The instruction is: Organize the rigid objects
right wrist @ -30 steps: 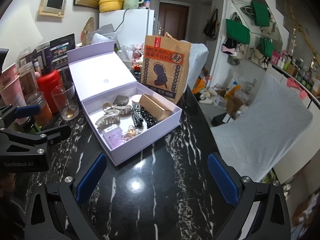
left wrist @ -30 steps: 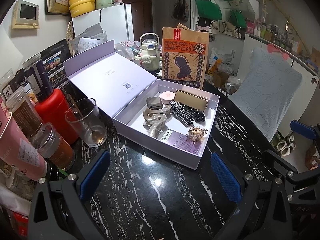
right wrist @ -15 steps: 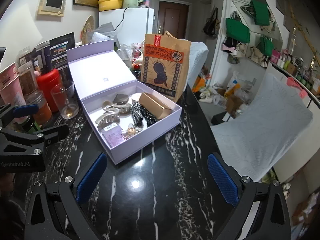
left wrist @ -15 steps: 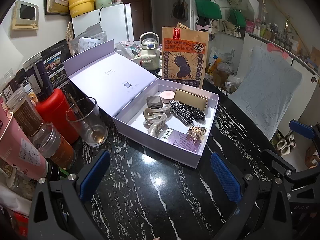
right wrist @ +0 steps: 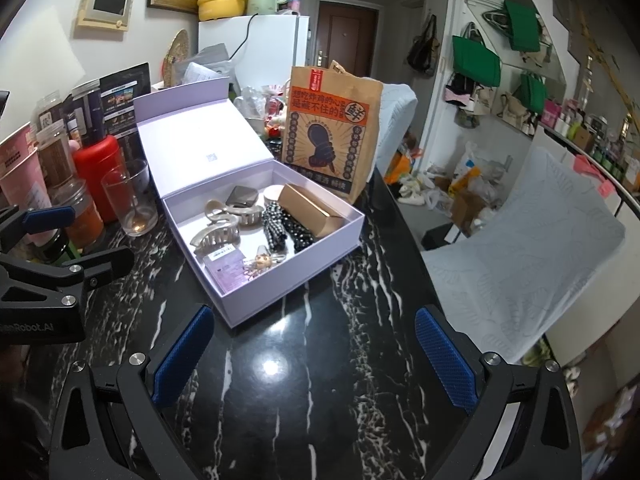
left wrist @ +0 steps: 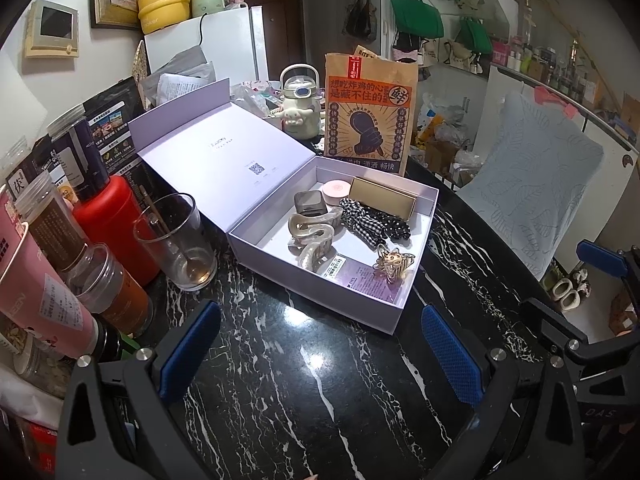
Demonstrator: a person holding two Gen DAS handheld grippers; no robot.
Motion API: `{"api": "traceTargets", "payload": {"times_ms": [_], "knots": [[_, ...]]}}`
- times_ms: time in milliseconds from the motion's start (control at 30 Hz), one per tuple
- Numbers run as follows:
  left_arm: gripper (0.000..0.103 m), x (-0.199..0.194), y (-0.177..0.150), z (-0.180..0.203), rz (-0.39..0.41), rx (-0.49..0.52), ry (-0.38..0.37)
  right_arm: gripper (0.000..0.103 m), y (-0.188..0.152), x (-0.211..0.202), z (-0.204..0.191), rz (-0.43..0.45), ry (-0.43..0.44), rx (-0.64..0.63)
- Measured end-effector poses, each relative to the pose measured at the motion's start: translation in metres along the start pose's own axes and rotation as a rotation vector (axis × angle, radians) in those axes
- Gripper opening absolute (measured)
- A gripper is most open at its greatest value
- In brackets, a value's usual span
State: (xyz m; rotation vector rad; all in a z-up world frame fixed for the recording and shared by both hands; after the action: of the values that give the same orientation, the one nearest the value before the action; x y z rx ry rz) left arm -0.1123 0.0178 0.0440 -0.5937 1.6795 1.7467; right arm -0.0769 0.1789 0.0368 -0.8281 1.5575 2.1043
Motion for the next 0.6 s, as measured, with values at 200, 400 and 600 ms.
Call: {"api": "traceTargets", "payload": {"times_ms": [200, 400, 600], "knots": [[0.102, -0.0002, -0.0002, -0.0006, -0.003, -0.001, 0.002, 0.102, -0.0007, 0.0006, -0.0005, -0.003, -0.001, -0.001], [0.102, -0.0006, -0.0015, -0.0004, -0.002, -0.003, 0.004, 0.102, -0.0005, 0.0018, -0.0012, -0.007, -0.003, -0.003], [0.102, -0.001, -0.0009, -0.0014, 0.003, -0.001, 0.013, 0.102, -0.0018, 0.0033, 0.0001, -0.012, -0.004, -0.003]]}}
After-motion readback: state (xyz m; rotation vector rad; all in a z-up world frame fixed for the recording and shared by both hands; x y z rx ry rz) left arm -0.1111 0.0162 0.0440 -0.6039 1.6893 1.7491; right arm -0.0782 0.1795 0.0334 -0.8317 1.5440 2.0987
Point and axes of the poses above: each gripper's, at about its wrist camera, not at the fingertips, and x roughly the way its jaws point, z to its right, y to its top, the point moved 3 cm from there along x, roughly the way its jaws point, and after that the axes turned 9 degrees about -x, right-handed, at the moved point
